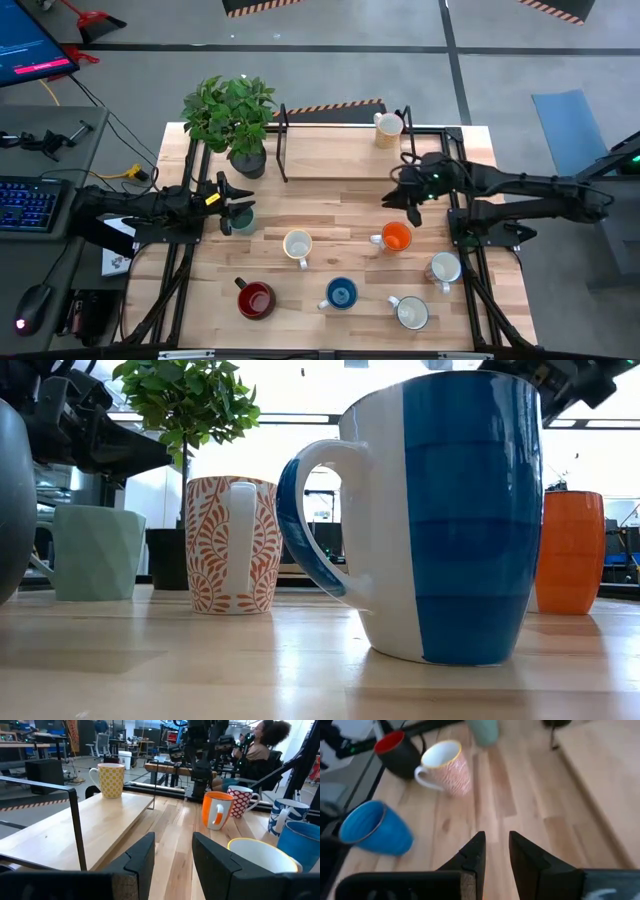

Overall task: Place coffee mugs
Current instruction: Put the light green mug on the shelf

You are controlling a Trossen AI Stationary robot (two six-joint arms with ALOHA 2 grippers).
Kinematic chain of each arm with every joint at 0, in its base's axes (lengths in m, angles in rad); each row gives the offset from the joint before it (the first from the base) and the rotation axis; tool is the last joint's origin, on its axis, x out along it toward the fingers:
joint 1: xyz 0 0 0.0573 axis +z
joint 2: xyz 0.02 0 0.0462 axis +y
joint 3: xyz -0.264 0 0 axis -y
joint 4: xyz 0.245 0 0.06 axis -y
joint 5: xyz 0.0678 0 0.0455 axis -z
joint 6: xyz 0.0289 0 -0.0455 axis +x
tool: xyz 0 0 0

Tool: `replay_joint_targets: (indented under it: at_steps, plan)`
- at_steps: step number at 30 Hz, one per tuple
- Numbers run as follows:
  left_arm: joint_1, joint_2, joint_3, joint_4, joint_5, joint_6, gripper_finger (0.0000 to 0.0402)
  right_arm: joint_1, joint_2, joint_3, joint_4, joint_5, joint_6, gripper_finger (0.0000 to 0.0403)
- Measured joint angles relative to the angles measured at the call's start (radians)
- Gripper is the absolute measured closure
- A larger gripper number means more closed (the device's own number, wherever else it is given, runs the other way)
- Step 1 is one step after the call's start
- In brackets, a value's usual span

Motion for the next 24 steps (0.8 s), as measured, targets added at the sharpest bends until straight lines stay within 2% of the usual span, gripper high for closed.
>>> replay_joint_targets:
  at_steps: [4,7,10,14,19,24]
  plan:
    - [0.0,0.0,0.0,0.001,0.003,-0.008,0.0282,0.0,-0.063,-0.091,0.121,0.045,-0.024,0.0337]
    - [0.0,0.0,0.015,-0.044,0.017,-0.073,0.0282,0.0,-0.077,-0.142,0.214,0.057,-0.034,0.0337]
    - [-0.001,0.009,0.097,-0.264,0.04,-0.15,0.0279,0.0,-0.075,-0.159,0.235,0.062,-0.031,0.0337]
    - [-0.001,0.062,0.231,-0.542,-0.006,-0.205,0.027,0.0,-0.073,-0.16,0.228,0.063,-0.026,0.0337]
    - [-0.002,0.161,0.293,-0.523,-0.014,-0.211,0.0257,0.0,-0.073,-0.16,0.225,0.064,-0.026,0.0337]
    - [0.0,0.292,0.324,-0.581,-0.05,-0.287,0.0248,0.0,-0.073,-0.16,0.189,0.073,-0.058,0.0337]
